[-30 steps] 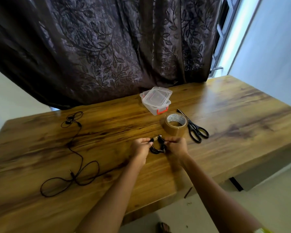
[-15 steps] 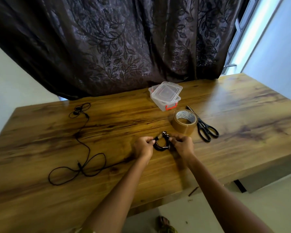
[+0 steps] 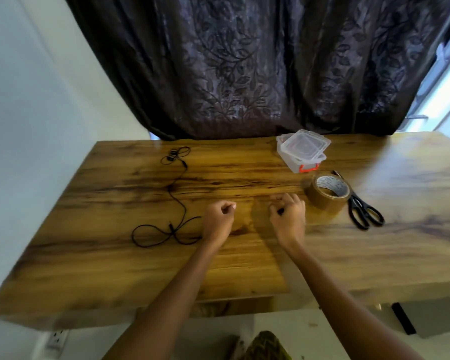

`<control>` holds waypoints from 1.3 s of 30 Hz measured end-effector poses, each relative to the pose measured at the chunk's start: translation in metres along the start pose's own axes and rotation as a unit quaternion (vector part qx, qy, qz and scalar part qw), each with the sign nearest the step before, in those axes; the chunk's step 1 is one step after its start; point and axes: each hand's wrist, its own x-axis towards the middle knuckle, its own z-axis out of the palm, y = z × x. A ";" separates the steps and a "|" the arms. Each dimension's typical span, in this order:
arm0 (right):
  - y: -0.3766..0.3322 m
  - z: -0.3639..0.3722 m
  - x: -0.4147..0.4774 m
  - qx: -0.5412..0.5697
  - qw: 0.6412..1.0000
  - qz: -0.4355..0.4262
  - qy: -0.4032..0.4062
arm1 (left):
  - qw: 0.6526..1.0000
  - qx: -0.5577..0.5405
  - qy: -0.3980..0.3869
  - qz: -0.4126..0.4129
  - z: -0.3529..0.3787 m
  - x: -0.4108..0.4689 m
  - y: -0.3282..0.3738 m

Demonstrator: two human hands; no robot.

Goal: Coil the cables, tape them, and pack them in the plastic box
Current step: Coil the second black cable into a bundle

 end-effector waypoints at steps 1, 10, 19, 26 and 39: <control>-0.007 0.006 -0.003 0.001 1.000 -0.022 -0.014 | 1.000 0.000 0.012 0.005 -0.010 0.000 -0.003; -0.055 0.073 -0.024 -0.028 0.959 -0.206 -0.191 | 0.994 0.033 0.107 0.004 -0.090 0.019 -0.028; -0.053 0.113 -0.047 -0.139 0.896 -0.278 -0.316 | 0.996 0.071 0.060 0.017 -0.117 0.033 -0.057; -0.047 0.122 -0.064 -0.102 0.919 -0.331 -0.186 | 0.996 0.078 -0.006 0.037 -0.124 0.030 -0.074; -0.079 0.101 -0.051 0.107 0.986 -0.084 -0.100 | 0.952 0.113 -0.263 0.109 -0.139 0.030 -0.065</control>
